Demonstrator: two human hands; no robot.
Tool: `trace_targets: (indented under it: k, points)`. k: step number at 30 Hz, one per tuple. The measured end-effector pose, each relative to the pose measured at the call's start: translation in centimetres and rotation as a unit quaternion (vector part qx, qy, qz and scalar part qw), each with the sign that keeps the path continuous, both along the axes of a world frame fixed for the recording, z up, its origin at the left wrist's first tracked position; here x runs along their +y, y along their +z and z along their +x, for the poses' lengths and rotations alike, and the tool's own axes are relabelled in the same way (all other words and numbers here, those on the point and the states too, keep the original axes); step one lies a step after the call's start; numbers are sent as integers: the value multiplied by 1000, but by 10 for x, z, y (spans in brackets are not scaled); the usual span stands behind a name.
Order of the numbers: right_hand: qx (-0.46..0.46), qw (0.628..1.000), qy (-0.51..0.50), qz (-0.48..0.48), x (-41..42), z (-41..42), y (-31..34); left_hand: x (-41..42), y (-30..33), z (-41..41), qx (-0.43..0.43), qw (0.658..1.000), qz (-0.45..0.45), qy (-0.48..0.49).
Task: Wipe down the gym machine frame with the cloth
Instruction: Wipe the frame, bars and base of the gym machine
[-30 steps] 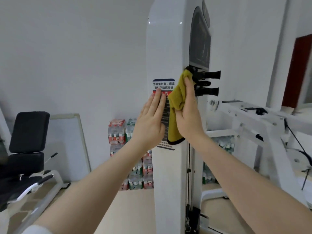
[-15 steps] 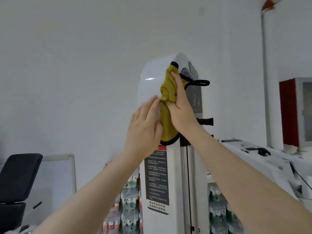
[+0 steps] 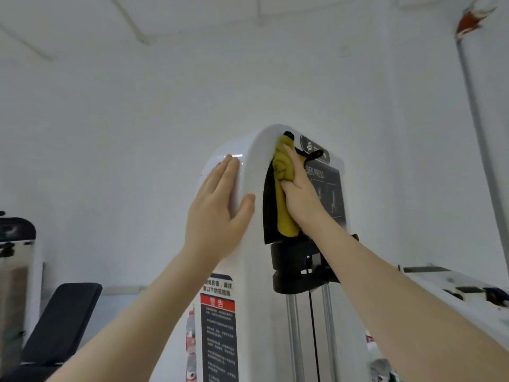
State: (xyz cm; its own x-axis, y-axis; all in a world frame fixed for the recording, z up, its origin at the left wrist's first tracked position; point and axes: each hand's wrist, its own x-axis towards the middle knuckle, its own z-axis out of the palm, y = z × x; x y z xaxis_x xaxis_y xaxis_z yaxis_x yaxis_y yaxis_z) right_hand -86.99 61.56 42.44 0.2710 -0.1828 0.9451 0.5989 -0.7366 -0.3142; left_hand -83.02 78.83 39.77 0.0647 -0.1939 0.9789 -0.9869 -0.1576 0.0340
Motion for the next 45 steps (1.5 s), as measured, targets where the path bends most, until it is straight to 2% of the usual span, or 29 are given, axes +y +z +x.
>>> trace_targets:
  k: [2,4,10,12,14,17,19,21,24,26,28,30,33,35,38,42,45]
  points:
    - [-25,997,13,-69,10,0,13,-1,1,1,-3,1000,-8,1]
    - [-39,995,25,-84,0,3,26,1,2,3,-4,1000,-9,-7]
    - [11,995,18,99,-62,19,45,0,19,-7,2,999,33,27]
    - [23,992,15,123,-59,14,51,-5,44,-18,23,997,56,52]
    - [26,997,-2,78,-46,4,48,-12,70,-30,25,993,74,91]
    - [8,997,-10,-71,-33,-4,29,-30,89,-43,-17,981,116,152]
    - [-8,993,-6,-117,-41,-2,28,-44,92,-45,-50,965,144,212]
    - [-23,994,-10,-111,-60,6,35,-57,96,-43,-97,936,168,295]
    - [-12,999,-15,29,-107,22,40,-72,105,-38,-162,896,199,362]
    - [4,989,-7,146,-137,27,39,-83,111,-37,-186,871,229,393]
    - [12,977,-3,214,-155,26,38,-96,116,-36,-190,848,258,421]
    - [23,982,-23,187,-158,23,40,-108,123,-37,-179,834,271,445]
    - [5,999,-38,9,-142,20,40,-137,126,-37,-181,811,296,471]
    - [-14,999,-14,-50,-146,25,39,-162,121,-35,-194,789,330,480]
    - [-11,999,-7,37,-185,31,43,-185,117,-25,-205,766,351,498]
    - [71,983,-43,165,-250,35,40,-195,121,-19,-203,750,357,519]
    - [34,981,-48,187,-264,42,36,-199,118,-19,-203,748,349,527]
